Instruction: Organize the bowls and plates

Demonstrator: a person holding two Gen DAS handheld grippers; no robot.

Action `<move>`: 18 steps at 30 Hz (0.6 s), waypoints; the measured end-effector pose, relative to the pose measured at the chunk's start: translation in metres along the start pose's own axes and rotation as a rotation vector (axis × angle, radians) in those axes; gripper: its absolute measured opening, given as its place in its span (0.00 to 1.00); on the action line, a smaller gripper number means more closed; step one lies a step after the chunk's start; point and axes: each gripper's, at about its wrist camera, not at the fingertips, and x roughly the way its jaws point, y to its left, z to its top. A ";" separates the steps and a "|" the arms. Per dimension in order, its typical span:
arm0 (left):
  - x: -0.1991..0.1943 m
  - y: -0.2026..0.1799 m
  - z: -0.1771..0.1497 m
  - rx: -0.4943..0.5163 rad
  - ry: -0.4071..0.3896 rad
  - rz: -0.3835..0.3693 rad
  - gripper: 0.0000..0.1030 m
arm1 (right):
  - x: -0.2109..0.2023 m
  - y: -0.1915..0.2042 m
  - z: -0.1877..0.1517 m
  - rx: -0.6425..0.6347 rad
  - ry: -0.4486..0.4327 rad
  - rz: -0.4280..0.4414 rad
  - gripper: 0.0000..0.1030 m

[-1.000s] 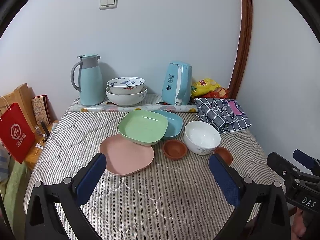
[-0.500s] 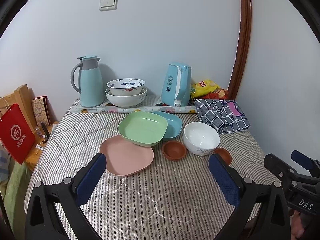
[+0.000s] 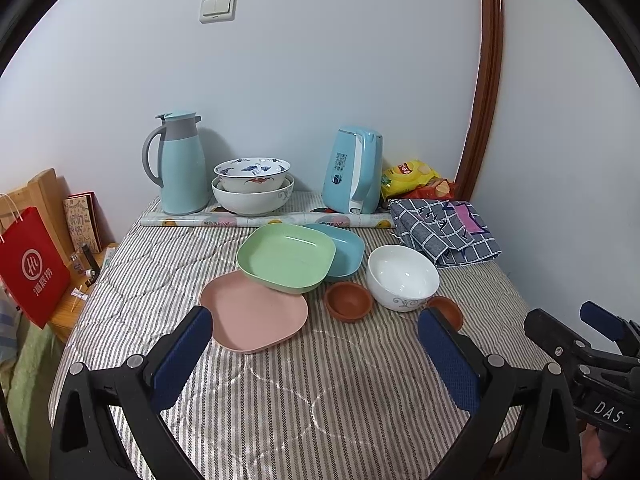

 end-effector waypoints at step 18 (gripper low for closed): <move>-0.001 -0.001 0.001 0.004 0.003 -0.003 1.00 | 0.002 0.001 0.000 0.004 -0.002 -0.001 1.00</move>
